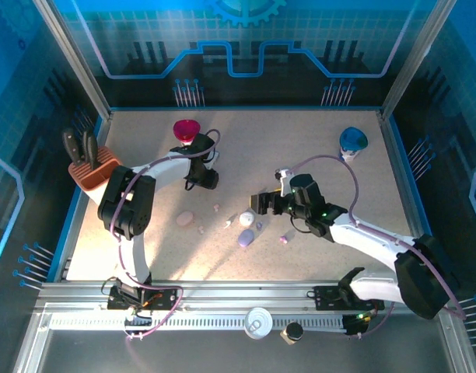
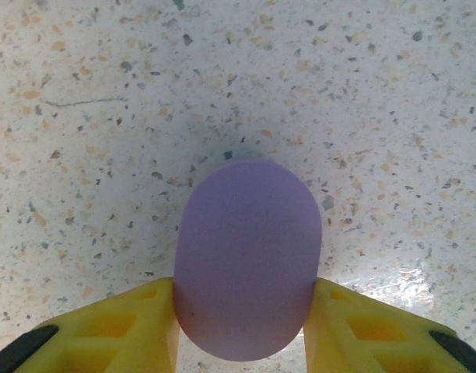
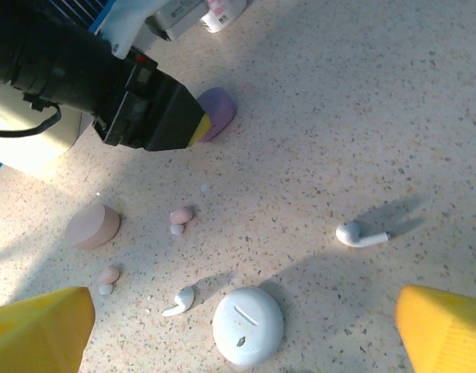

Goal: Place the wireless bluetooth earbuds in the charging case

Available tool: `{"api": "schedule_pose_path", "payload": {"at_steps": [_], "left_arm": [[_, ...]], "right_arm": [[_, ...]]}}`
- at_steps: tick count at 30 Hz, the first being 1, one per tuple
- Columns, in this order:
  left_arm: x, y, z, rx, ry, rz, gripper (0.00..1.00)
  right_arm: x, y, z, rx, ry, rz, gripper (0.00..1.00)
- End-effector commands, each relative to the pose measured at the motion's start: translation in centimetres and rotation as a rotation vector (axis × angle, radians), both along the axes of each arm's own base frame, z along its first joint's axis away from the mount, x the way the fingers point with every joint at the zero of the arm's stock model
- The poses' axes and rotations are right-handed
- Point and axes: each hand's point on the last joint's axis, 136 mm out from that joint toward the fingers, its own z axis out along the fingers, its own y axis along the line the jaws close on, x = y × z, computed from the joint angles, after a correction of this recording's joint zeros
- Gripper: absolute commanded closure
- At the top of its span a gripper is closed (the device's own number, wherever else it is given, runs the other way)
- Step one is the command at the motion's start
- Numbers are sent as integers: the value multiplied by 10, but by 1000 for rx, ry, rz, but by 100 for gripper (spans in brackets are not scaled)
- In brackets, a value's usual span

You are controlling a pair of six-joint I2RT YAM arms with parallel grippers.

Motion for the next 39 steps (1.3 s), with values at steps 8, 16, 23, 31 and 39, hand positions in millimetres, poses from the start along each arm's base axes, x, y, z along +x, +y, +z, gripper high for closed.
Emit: {"api": "schedule_pose_path", "payload": {"at_steps": [8, 16, 23, 31, 39], "left_arm": [[-24, -39, 53, -153, -193, -295, 59], [-54, -88, 91, -292, -448, -604, 63], [-74, -107, 101, -345, -477, -705, 61], [-97, -119, 111, -416, -489, -785, 60], [-106, -121, 112, -433, -468, -814, 61]], "right_arm": [[9, -10, -5, 136, 341, -84, 0], [9, 13, 14, 259, 382, 14, 0], [13, 29, 18, 356, 457, 66, 4], [26, 42, 18, 444, 502, 76, 16], [32, 47, 15, 477, 520, 80, 36]]}}
